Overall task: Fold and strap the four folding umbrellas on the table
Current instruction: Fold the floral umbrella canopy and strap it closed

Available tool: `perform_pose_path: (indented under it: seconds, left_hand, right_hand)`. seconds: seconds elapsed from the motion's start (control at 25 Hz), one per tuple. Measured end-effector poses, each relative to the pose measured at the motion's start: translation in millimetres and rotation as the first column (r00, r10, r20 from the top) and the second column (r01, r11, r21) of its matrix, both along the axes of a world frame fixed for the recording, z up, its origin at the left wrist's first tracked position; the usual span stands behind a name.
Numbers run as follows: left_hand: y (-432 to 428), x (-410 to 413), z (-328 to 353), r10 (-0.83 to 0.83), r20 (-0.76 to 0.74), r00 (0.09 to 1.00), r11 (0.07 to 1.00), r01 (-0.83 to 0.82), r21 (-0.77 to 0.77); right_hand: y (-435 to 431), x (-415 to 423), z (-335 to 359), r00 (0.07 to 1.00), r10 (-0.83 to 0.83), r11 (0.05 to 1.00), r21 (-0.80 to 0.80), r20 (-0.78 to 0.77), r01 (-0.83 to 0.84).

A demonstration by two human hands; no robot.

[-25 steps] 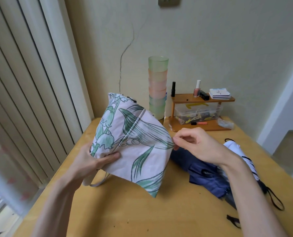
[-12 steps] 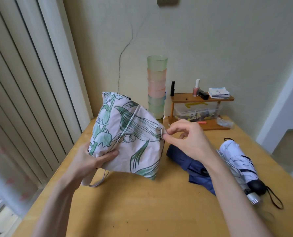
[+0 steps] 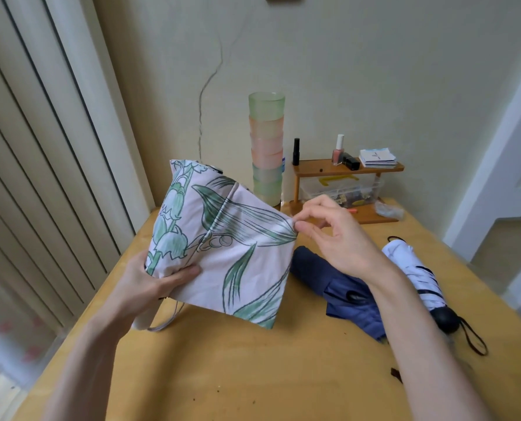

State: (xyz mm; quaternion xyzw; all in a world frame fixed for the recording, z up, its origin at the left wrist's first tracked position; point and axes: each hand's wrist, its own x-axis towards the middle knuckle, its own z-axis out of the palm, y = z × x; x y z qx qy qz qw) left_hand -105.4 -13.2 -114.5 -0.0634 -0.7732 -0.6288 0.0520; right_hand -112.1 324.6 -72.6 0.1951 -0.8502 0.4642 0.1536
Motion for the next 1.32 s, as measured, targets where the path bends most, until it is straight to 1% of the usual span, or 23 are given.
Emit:
perform_pose_path:
  seconds: [0.12,0.16,0.2,0.28,0.32,0.4,0.48,0.64,0.76,0.84,0.96,1.08,1.2,1.24,1.32]
  left_hand:
    - [6,-1,-1,0.006,0.008,1.0,0.999,-0.006,0.04]
    - [8,-1,-2,0.009,0.011,1.0,0.998,-0.01,0.056]
    - [9,-1,-2,0.008,0.011,1.0,0.997,-0.009,0.074]
    - [10,0,-2,0.004,0.013,1.0,0.995,-0.005,0.097]
    - [10,0,-2,0.0,0.016,1.0,0.996,-0.002,0.089]
    - [8,0,-3,-0.013,0.021,1.0,0.997,0.012,0.072]
    - [7,0,-2,-0.022,0.021,1.0,0.997,0.02,0.073]
    - [13,-1,0,-0.024,0.015,1.0,0.996,0.022,0.089]
    - [19,-3,-2,-0.021,0.002,1.0,0.993,0.021,0.115]
    - [21,-3,-3,-0.017,-0.007,1.0,0.994,0.017,0.112]
    - [19,-1,-3,-0.022,-0.01,1.0,0.995,0.023,0.1]
    - [18,1,1,-0.051,-0.013,0.999,0.995,0.052,0.088]
    - [20,3,2,-0.085,-0.03,0.996,0.996,0.086,0.034]
    - [22,3,1,-0.086,-0.03,0.996,0.996,0.087,0.023]
    - [23,2,0,-0.089,-0.024,0.996,0.996,0.09,0.006]
  right_hand:
    - [-5,0,0,0.998,-0.048,0.998,0.026,-0.05,0.049]
    - [-5,-1,-1,0.998,-0.031,0.999,-0.006,-0.05,0.031]
    - [-4,0,-2,1.0,0.008,0.998,-0.063,-0.025,-0.009]
    - [-6,4,-1,0.99,0.121,0.976,-0.192,0.075,-0.105]
    - [-7,5,0,0.983,0.154,0.972,-0.194,0.101,-0.132]
    - [-8,6,-1,0.988,0.143,0.986,-0.097,0.062,-0.137]
    - [-2,4,0,0.993,0.105,0.992,-0.071,0.046,-0.102]
    - [8,4,1,0.992,0.055,0.992,-0.12,0.11,-0.042]
    - [4,4,1,0.997,0.004,0.978,-0.21,0.077,0.013]
    - [0,4,1,0.998,-0.001,0.976,-0.215,0.063,0.014]
    - [0,7,2,0.995,0.006,0.972,-0.233,0.099,0.017]
    - [10,7,2,0.992,0.025,0.992,-0.126,0.125,-0.009]
    - [13,4,-2,0.982,0.07,0.997,-0.039,0.175,-0.064]
    - [12,3,-2,0.981,0.068,0.998,-0.004,0.182,-0.068]
    - [6,2,-2,0.986,0.002,0.997,0.075,0.168,-0.014]
